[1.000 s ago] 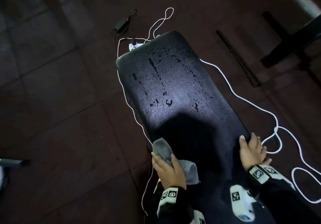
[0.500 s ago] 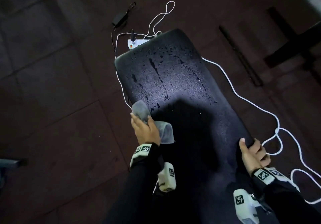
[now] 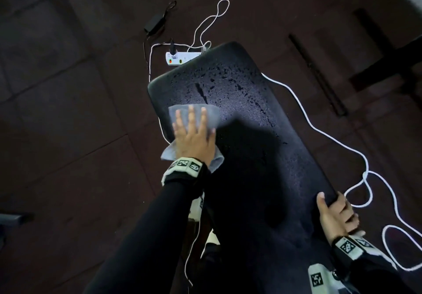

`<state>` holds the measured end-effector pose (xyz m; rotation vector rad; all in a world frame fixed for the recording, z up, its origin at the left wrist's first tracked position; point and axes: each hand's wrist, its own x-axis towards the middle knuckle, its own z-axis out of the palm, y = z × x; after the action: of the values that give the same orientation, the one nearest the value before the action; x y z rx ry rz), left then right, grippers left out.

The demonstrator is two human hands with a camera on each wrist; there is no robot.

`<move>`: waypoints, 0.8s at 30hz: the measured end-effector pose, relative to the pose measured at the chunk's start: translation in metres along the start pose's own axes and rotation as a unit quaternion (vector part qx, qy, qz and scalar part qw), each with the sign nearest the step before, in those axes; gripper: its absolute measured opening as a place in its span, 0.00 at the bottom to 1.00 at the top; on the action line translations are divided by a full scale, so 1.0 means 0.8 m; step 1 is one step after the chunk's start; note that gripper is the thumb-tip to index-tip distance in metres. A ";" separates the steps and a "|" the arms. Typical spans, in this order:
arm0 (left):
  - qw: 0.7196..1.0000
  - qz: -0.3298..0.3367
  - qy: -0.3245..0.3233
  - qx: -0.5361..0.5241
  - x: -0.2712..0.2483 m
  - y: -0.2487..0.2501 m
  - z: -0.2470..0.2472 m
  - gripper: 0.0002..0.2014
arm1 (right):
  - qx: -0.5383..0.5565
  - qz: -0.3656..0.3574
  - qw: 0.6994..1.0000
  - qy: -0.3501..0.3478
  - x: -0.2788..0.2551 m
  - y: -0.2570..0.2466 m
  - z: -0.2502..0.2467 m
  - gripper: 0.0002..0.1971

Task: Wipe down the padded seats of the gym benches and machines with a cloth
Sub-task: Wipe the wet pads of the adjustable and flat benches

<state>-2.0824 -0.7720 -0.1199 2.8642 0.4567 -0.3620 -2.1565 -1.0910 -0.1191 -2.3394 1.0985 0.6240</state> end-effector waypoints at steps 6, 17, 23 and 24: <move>0.984 0.179 -0.009 -0.012 -0.077 0.018 0.026 0.29 | 0.008 -0.003 1.000 0.010 -0.003 0.000 0.000 0.56; 0.968 0.000 0.058 -0.243 -0.110 -0.067 0.040 0.30 | -0.001 -0.005 1.000 0.010 -0.001 0.003 0.001 0.55; 0.985 -0.097 0.056 -0.133 -0.005 -0.043 0.011 0.34 | 0.001 -0.006 1.000 0.015 0.000 0.001 0.002 0.56; 0.988 -0.099 0.060 -0.101 -0.001 -0.035 0.009 0.33 | 0.000 -0.006 1.000 0.013 0.000 0.001 0.001 0.56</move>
<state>-2.0936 -0.7481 -0.1312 2.6584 0.7577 -0.1641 -2.1570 -1.0909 -0.1202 -2.3584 1.0949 0.5911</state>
